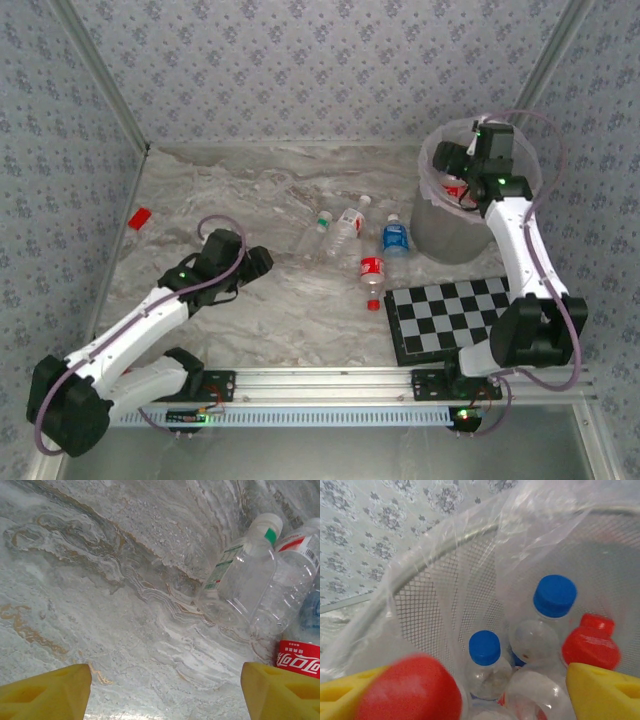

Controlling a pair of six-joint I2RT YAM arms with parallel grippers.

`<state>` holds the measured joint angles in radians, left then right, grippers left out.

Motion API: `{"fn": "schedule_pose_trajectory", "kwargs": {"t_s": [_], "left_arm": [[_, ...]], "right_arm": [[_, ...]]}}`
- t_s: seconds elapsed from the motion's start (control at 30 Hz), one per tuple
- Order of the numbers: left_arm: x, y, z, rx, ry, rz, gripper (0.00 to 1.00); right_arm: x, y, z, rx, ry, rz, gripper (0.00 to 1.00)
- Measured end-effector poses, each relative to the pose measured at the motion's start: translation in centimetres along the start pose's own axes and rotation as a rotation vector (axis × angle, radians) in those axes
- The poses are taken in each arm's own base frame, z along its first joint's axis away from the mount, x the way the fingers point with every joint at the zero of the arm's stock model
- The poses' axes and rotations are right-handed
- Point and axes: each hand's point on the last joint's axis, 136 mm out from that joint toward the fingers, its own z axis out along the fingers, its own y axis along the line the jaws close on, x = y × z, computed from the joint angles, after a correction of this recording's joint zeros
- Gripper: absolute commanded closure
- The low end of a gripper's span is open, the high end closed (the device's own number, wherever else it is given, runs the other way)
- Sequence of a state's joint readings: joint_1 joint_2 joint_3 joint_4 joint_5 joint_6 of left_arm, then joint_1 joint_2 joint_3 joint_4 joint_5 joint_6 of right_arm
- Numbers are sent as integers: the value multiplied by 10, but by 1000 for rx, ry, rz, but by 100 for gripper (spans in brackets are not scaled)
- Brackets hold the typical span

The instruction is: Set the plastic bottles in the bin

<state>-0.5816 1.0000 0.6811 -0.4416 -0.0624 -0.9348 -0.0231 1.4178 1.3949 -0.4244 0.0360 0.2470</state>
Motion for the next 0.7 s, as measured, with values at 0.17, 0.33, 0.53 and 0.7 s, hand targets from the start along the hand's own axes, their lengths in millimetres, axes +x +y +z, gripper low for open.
{"fn": "schedule_pose_trajectory", "kwargs": {"t_s": [0.17,0.33,0.53,0.7], "left_arm": [[2,-11,5,6,22,36,22],[-1,-21,5,31,13,53,21],[4,-23,6,33,24,66,21],[4,-24,6,35,26,69,22]], "right_arm": [[-33,-16,-33,21,-74,30,21],[-43,-18,-37,15,-74,38,31],[-22,-14,-16,-7,25,35,39],[-31,12,-22,-71,16,6,44]]}}
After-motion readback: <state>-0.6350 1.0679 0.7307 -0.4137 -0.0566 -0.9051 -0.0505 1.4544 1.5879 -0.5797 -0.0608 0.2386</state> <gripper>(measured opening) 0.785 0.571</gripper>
